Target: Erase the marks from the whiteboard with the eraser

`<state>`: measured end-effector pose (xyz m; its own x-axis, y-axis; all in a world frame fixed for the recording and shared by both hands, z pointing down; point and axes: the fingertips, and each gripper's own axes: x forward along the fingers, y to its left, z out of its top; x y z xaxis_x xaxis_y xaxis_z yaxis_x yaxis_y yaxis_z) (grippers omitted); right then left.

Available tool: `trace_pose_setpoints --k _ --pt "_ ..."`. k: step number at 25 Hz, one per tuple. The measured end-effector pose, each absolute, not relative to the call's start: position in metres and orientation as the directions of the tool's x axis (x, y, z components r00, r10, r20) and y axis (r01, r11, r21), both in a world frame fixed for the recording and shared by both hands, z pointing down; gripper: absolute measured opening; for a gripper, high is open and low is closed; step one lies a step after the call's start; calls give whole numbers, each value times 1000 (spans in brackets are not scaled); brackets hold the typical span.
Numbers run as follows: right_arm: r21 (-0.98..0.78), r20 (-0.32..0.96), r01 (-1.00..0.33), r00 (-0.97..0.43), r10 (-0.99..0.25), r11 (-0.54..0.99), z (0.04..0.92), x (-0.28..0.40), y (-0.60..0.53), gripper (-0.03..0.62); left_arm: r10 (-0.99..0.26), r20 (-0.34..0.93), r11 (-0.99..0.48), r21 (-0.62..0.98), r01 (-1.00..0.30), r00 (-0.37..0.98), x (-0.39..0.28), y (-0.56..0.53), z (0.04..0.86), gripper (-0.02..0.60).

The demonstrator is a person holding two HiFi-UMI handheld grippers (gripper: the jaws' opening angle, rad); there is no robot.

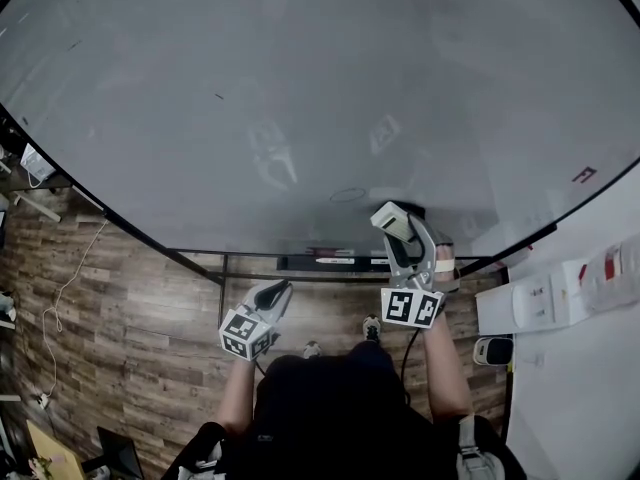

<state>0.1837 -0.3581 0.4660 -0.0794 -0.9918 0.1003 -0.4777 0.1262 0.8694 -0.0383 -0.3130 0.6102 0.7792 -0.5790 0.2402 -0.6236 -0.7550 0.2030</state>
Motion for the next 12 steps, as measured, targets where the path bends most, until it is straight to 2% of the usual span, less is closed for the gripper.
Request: trace_pose_setpoints --k 12 --pt "930 -8 -364 -145 -989 45 439 114 -372 256 -637 238 -710 190 -678 733 -74 -307 608 45"
